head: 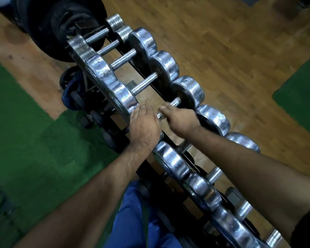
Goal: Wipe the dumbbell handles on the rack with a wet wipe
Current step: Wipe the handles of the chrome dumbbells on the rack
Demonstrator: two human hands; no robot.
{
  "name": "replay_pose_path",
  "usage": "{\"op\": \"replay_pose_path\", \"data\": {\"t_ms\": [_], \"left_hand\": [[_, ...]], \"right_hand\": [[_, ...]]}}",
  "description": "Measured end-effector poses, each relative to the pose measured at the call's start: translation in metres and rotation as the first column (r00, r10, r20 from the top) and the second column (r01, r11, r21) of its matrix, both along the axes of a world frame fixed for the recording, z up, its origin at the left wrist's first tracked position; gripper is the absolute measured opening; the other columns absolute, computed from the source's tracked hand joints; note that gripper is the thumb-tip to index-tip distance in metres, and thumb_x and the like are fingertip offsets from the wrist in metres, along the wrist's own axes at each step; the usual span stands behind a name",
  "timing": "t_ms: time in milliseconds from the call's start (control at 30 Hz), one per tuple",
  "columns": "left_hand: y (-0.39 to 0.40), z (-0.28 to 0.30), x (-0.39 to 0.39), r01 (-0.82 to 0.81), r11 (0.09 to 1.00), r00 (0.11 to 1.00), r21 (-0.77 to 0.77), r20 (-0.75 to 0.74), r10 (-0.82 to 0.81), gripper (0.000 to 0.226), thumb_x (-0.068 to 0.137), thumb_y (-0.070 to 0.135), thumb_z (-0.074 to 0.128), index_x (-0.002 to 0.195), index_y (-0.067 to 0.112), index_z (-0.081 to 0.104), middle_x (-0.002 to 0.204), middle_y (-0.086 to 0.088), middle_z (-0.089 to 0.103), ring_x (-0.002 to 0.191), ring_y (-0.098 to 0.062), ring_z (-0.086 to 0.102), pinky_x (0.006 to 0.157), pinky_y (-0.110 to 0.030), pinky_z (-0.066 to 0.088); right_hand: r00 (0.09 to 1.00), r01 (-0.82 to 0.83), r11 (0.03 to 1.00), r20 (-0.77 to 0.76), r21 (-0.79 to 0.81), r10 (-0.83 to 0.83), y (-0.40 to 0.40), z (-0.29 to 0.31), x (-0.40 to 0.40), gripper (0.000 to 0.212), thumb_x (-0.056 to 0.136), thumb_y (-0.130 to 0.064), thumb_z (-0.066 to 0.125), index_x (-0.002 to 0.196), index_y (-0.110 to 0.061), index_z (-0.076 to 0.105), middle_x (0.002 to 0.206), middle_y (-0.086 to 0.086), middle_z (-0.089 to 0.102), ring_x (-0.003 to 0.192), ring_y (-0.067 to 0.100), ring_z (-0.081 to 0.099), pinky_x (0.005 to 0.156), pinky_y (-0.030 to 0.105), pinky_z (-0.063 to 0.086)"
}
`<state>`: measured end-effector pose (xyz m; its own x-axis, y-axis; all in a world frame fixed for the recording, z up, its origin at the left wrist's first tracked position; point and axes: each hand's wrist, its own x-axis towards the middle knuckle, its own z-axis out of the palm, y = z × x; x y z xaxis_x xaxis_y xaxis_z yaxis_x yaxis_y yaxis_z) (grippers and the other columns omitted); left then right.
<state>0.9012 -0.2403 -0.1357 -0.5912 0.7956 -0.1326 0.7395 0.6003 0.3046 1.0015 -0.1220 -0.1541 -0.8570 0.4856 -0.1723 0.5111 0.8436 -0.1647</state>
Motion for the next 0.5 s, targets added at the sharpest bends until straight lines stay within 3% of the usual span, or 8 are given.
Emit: {"op": "replay_pose_path", "data": {"t_ms": [67, 167, 233, 300, 367, 500], "left_hand": [[0.004, -0.004, 0.001, -0.001, 1.000, 1.000, -0.003, -0.006, 0.001, 0.045, 0.102, 0.024, 0.036, 0.140, 0.003, 0.049, 0.150, -0.017, 0.045, 0.145, -0.031, 0.031, 0.123, -0.043, 0.019], [0.006, -0.007, 0.005, -0.038, 0.999, 0.998, -0.027, -0.054, 0.037, 0.044, 0.100, 0.026, 0.038, 0.134, 0.005, 0.056, 0.145, -0.015, 0.050, 0.142, -0.030, 0.036, 0.121, -0.044, 0.022], [0.007, -0.006, 0.009, -0.050, 0.999, 0.996, -0.012, -0.075, 0.049, 0.042, 0.098, 0.027, 0.040, 0.129, 0.007, 0.059, 0.140, -0.014, 0.055, 0.138, -0.030, 0.041, 0.120, -0.043, 0.025], [0.007, -0.008, 0.008, -0.006, 1.000, 0.996, 0.011, -0.089, 0.007, 0.043, 0.096, 0.028, 0.034, 0.123, 0.008, 0.062, 0.128, -0.012, 0.062, 0.129, -0.029, 0.049, 0.115, -0.042, 0.032], [0.010, -0.009, 0.000, 0.043, 0.999, 0.994, 0.010, -0.103, -0.042, 0.045, 0.092, 0.029, 0.028, 0.106, 0.010, 0.066, 0.106, -0.011, 0.068, 0.110, -0.027, 0.058, 0.105, -0.040, 0.041], [0.011, -0.009, -0.004, 0.050, 0.998, 0.992, 0.024, -0.121, -0.047, 0.043, 0.089, 0.029, 0.028, 0.088, 0.010, 0.067, 0.088, -0.008, 0.069, 0.092, -0.025, 0.062, 0.090, -0.037, 0.046]], "right_hand": [[0.991, 0.131, 0.991, 0.009, 0.009, -0.131, 0.010, 0.000, -0.002, 0.042, 0.096, -0.018, 0.043, 0.136, -0.031, 0.044, 0.147, -0.005, 0.040, 0.078, 0.033, 0.067, 0.055, 0.037, 0.049], [0.999, -0.033, 0.998, 0.026, -0.058, 0.034, -0.022, 0.000, -0.006, 0.041, 0.096, -0.029, 0.046, 0.137, -0.032, 0.043, 0.147, -0.004, 0.040, 0.086, 0.031, 0.068, 0.055, 0.034, 0.042], [0.996, -0.088, 0.993, 0.006, -0.077, 0.088, -0.023, -0.004, 0.001, 0.043, 0.095, -0.036, 0.046, 0.138, -0.035, 0.042, 0.146, -0.007, 0.043, 0.087, 0.030, 0.068, 0.055, 0.033, 0.046], [0.998, 0.060, 0.997, -0.011, -0.055, -0.061, 0.001, -0.006, 0.003, 0.042, 0.097, -0.027, 0.043, 0.138, -0.034, 0.041, 0.144, -0.004, 0.045, 0.083, 0.032, 0.068, 0.059, 0.036, 0.053], [0.987, 0.159, 0.987, 0.041, -0.025, -0.158, 0.007, -0.004, -0.001, 0.048, 0.096, -0.016, 0.041, 0.143, -0.027, 0.037, 0.153, 0.002, 0.034, 0.081, 0.034, 0.066, 0.058, 0.036, 0.049], [0.997, -0.019, 0.999, 0.080, -0.029, 0.021, -0.018, -0.002, -0.002, 0.053, 0.097, -0.021, 0.046, 0.148, -0.023, 0.032, 0.157, 0.004, 0.028, 0.089, 0.034, 0.067, 0.055, 0.035, 0.039]]}}
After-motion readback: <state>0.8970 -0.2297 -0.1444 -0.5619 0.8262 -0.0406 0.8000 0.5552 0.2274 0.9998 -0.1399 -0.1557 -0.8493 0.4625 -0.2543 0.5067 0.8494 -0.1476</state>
